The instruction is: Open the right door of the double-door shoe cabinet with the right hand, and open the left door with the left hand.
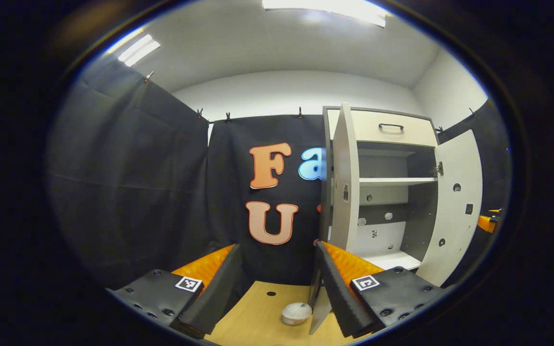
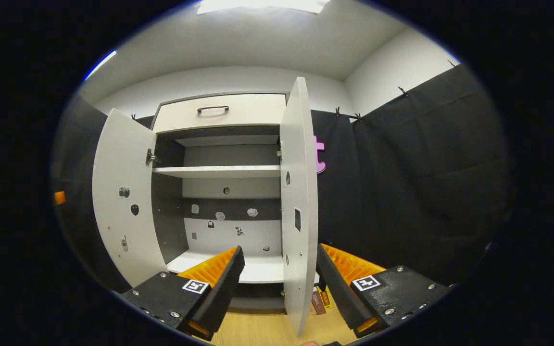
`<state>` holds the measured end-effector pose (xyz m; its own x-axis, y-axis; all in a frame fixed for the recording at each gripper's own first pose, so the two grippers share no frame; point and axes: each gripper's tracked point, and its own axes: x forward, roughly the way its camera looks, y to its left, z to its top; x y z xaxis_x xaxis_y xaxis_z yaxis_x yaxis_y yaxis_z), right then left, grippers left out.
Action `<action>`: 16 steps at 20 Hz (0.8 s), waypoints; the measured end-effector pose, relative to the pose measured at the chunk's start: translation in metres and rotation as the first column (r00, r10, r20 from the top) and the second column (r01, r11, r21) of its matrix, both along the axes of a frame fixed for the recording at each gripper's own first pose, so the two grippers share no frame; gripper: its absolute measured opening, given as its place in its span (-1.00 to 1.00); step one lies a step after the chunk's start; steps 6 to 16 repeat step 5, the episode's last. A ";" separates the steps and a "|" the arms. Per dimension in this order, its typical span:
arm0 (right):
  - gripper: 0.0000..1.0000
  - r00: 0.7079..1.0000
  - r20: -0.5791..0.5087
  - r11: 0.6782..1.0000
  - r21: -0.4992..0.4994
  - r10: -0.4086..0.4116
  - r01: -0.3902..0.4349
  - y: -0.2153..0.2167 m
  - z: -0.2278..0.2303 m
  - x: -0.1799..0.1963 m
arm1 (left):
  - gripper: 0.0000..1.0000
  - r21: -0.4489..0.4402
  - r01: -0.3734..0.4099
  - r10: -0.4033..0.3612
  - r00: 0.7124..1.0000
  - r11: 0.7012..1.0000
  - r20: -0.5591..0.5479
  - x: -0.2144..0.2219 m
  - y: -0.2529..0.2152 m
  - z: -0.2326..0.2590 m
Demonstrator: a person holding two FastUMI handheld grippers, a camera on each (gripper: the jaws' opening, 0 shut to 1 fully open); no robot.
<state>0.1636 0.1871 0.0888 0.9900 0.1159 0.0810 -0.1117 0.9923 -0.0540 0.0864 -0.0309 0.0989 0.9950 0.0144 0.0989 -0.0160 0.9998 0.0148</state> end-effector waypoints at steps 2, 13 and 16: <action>0.85 1.000 -0.004 1.000 0.000 -0.005 0.005 0.000 -0.002 -0.002 | 0.92 -0.002 -0.001 0.001 1.000 1.000 0.006 -0.002 0.003 0.002; 0.85 1.000 -0.008 1.000 0.000 -0.014 0.014 0.001 -0.004 -0.003 | 0.92 -0.007 -0.001 0.002 1.000 1.000 0.015 -0.003 0.006 0.005; 0.85 1.000 -0.008 1.000 0.000 -0.014 0.014 0.001 -0.004 -0.003 | 0.92 -0.007 -0.001 0.002 1.000 1.000 0.015 -0.003 0.006 0.005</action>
